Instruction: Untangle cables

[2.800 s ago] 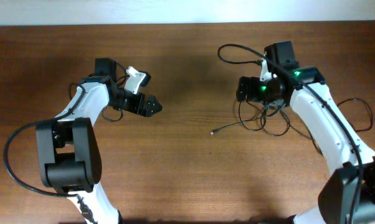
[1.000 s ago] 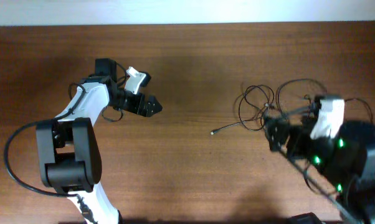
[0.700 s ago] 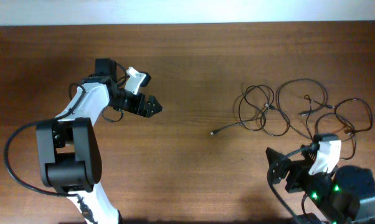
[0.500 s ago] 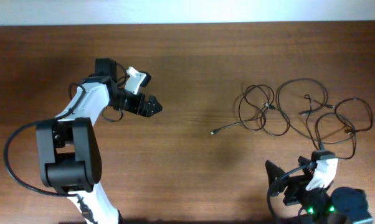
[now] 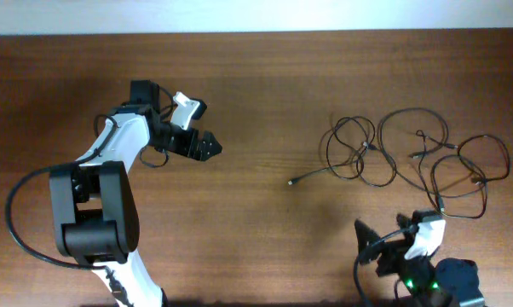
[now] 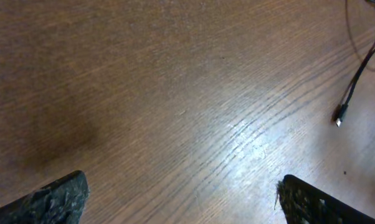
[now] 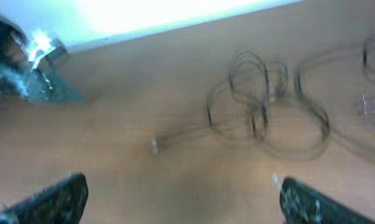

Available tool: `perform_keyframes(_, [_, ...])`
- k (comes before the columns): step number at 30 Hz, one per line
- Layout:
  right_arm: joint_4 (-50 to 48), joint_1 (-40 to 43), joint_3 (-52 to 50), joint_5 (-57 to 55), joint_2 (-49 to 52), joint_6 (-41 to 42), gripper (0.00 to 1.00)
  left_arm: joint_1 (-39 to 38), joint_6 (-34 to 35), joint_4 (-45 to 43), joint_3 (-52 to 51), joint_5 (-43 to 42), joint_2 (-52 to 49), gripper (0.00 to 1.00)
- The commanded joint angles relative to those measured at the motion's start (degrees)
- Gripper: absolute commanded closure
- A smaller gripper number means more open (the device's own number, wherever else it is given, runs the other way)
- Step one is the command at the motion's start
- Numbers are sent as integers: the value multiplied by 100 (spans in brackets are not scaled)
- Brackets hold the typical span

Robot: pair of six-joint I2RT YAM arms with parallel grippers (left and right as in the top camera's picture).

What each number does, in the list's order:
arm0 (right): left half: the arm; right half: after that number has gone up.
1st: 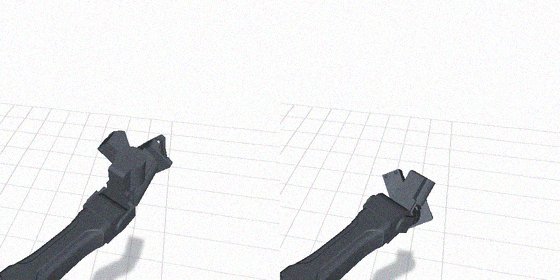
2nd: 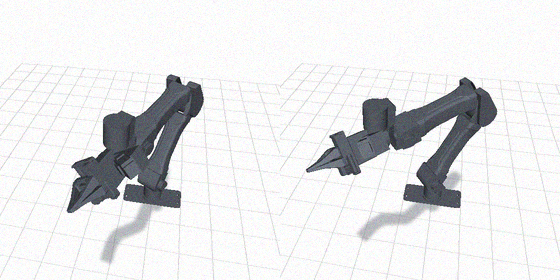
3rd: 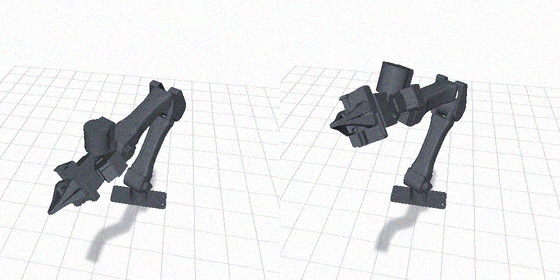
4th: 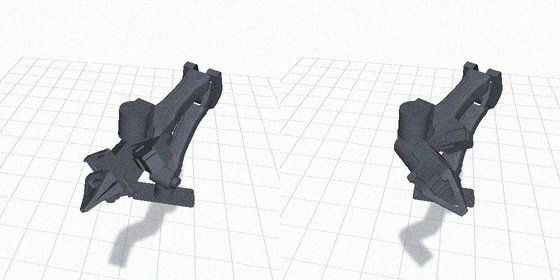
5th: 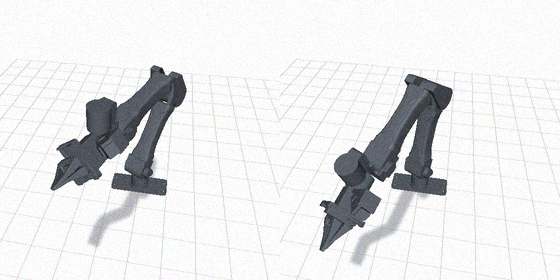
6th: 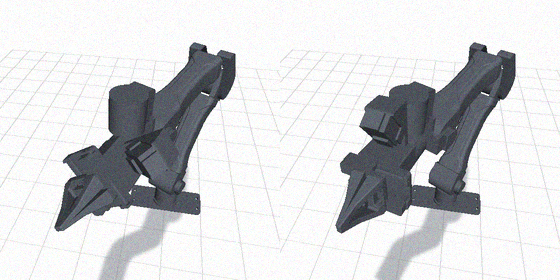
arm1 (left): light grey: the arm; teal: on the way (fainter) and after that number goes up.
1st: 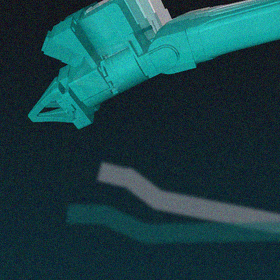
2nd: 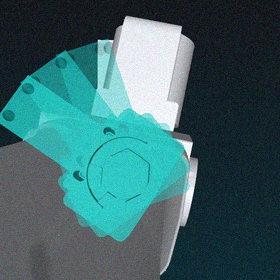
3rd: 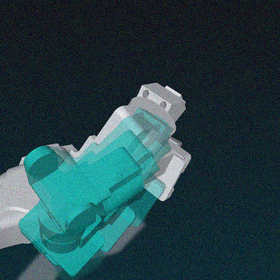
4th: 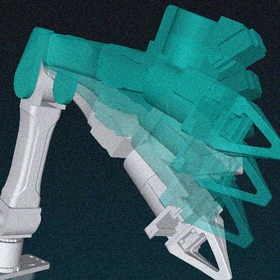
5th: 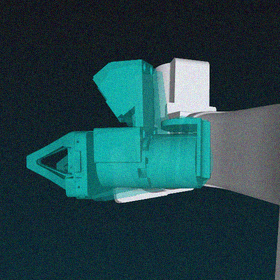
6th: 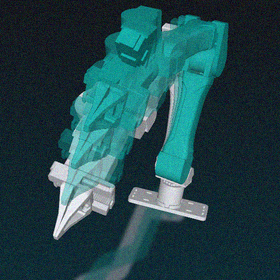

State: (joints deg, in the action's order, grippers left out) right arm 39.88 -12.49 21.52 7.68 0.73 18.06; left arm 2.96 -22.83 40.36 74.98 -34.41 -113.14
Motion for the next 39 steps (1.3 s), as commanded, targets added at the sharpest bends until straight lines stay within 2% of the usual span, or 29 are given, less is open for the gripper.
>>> perform_keyframes(1, [-1676, -13, -203, -26, -55, 15, 1, 17, 28, -7, -15, -7, 55, 1])
perform_keyframes(3, [-2540, 68, -299, -24, -55, 15, 1, 17, 28, -4, -15, -7, 55, 1])
perform_keyframes(7, [-2581, 407, -317, -24, -55, 15, 1, 17, 28, -7, -15, -7, 55, 1])
perform_keyframes(11, [-2618, 433, -807, -26, -55, 15, 2, 17, 28, -7, -15, -7, 55, 1])
perform_keyframes(16, [-3536, 839, -1585, -24, -55, 15, 1, 17, 28, -7, -15, -7, 55, 1])
perform_keyframes(18, [-3585, 1123, -1694, -26, -55, 15, 1, 17, 28, -4, -15, -7, 55, 1])
perform_keyframes(22, [-3580, 1145, -2120, -76, -55, 15, 1, 17, 28, -7, -15, -7, 55, 1])
perform_keyframes(26, [-3639, 1145, -2118, -70, -55, 15, 1, 17, 28, -7, -15, -7, 55, 1])
perform_keyframes(30, [-4227, 1174, -2118, -68, -55, 15, 2, 17, 28, -4, -15, -7, 55, 1])
perform_keyframes(34, [-3569, 1370, -2120, -76, -55, 15, 1, 17, 28, -7, -15, -7, 55, 1])
perform_keyframes(39, [-3595, 1368, -2120, -83, -42, 15, 1, 17, 28, -4, -15, -7, 55, 1])
